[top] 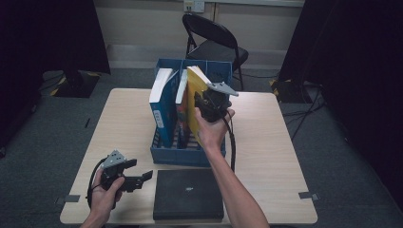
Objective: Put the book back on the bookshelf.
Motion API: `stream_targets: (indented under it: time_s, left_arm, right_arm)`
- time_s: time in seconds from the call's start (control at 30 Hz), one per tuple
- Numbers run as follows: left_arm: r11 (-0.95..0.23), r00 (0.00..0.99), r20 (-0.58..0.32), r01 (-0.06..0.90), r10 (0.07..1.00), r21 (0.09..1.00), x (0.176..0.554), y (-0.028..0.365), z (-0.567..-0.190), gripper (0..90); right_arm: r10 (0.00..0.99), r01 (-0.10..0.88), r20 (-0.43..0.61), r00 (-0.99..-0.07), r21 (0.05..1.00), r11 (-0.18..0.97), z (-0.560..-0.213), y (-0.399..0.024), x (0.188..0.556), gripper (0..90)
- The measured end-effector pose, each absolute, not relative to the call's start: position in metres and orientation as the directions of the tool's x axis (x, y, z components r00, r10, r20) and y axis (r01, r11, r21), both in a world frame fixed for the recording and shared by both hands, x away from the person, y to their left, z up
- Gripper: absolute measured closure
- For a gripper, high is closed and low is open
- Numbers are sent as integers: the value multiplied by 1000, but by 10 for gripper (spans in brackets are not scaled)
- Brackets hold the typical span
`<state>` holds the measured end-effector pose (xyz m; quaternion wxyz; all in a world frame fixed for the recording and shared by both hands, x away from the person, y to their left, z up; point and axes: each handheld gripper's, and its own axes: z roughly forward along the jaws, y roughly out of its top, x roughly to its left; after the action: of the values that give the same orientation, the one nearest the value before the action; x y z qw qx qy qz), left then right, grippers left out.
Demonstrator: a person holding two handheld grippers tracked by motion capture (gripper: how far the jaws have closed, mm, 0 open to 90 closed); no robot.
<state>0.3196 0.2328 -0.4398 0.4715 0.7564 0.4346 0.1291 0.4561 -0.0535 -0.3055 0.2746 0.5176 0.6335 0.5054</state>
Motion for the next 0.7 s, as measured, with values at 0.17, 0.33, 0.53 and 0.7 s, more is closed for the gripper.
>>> stream_targets:
  time_s: [0.17,0.33,0.53,0.7]
  left_arm:
    - [-186,594,-210,535,777,824,319,231,-440,167]
    - [-188,596,-209,533,775,825,319,231,-440,168]
    - [-188,596,-208,532,775,826,319,231,-440,168]
    - [-188,597,-207,532,775,826,319,231,-440,168]
  right_arm:
    - [937,376,190,-293,924,-70,-312,-48,462,739]
    - [933,386,206,-296,919,-81,-321,-43,465,728]
    - [924,379,205,-322,923,-73,-325,-43,464,708]
    - [917,368,190,-351,928,-51,-324,-43,463,699]
